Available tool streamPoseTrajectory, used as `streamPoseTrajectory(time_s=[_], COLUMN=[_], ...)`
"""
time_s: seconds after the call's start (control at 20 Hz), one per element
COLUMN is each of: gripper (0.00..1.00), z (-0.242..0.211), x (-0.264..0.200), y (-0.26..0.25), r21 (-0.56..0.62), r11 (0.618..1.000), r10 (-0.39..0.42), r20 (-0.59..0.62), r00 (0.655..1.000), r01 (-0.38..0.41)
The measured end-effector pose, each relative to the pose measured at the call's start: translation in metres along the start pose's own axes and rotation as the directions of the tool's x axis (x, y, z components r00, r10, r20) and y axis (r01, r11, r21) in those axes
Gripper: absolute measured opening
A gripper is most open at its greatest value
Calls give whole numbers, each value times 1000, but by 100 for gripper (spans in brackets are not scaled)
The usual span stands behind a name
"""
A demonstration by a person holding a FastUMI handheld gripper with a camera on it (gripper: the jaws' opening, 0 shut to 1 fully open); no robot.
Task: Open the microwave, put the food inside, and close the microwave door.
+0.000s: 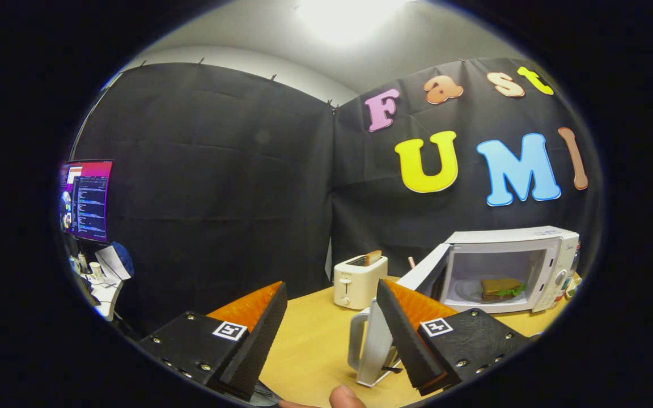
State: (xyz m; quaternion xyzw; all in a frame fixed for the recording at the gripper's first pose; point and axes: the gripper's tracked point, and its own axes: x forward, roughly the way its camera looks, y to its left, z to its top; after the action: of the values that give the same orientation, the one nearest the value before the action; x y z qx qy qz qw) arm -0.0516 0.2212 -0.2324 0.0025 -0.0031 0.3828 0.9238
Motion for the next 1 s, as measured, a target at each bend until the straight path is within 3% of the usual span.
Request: streamPoseTrajectory(time_s=[0.2,0.45,0.55,0.7,0.8,0.95,1.0], gripper=[94,94,84,42,31,27,1], z=[-22,-46,-58,-70,-85,-111,-111], x=[16,36,44,48,59,65,62], y=[23,21,36,10,-6,-25,-28], r21=[48,7,47,29,12,50,71], r11=[999,1000,998,995,987,979,974], r10=[26,-11,37,-95,-159,-185,-199], r20=[-35,-55,-65,-69,-96,-198,-197], r00=[999,998,997,993,983,963,960], r01=[-25,12,-35,97,161,199,216])
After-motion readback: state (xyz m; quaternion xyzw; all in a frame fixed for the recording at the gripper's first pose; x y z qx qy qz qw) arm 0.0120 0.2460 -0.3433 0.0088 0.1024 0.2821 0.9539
